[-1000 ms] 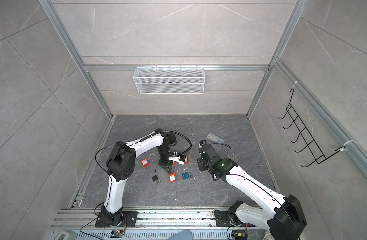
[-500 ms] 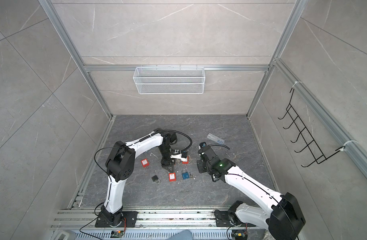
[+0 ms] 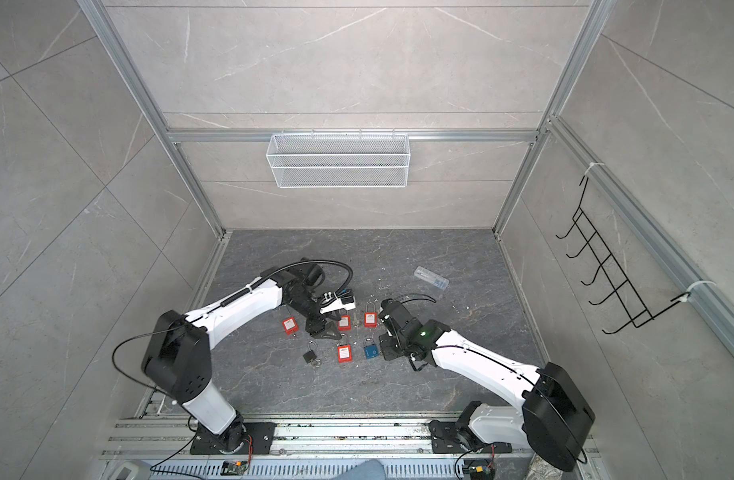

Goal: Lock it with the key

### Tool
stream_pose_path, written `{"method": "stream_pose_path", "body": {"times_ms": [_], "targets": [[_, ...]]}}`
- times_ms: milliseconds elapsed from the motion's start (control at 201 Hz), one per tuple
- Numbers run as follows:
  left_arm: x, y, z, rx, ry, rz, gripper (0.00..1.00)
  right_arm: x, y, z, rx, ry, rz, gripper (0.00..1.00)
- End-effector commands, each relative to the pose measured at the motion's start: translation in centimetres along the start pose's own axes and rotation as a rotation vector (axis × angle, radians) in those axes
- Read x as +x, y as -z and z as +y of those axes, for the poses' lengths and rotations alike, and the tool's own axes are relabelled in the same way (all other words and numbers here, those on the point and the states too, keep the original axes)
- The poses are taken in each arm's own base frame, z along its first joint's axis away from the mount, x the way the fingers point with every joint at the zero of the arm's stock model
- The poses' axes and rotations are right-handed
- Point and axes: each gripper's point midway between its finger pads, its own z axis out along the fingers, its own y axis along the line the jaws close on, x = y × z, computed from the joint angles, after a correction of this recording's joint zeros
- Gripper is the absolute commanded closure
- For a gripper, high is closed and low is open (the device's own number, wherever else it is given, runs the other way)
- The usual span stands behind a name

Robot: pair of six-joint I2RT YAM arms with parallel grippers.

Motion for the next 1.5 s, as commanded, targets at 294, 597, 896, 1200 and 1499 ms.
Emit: {"method": "stream_pose_path", "body": {"times_ms": [294, 597, 896, 1200, 1499], "targets": [[0.6, 5.3, 5.1, -0.395, 0.274, -0.308, 0.34, -0.7, -4.0, 7.0, -0.113, 0.018, 0.07, 1.0], [1.7, 6.2, 5.4, -0.447, 0.329, -0.326, 0.35, -0.7, -6.0, 8.0, -0.12, 0.009, 0.102, 1.0], [2.1, 6.6, 5.5, -0.474, 0.343, -0.319, 0.35, -1.6, -6.2, 8.1, -0.101, 0.011, 0.082, 0.86], [2.2, 7.9, 5.6, -0.518, 0.361, -0.35, 0.34, -2.5, -4.4, 7.6, -0.077, 0.047, 0.04, 0.64], [3.5, 11.2, 6.9, -0.668, 0.48, -0.432, 0.34, -5.7, -3.4, 10.8, -0.14, 0.165, -0.03, 0.55]]}}
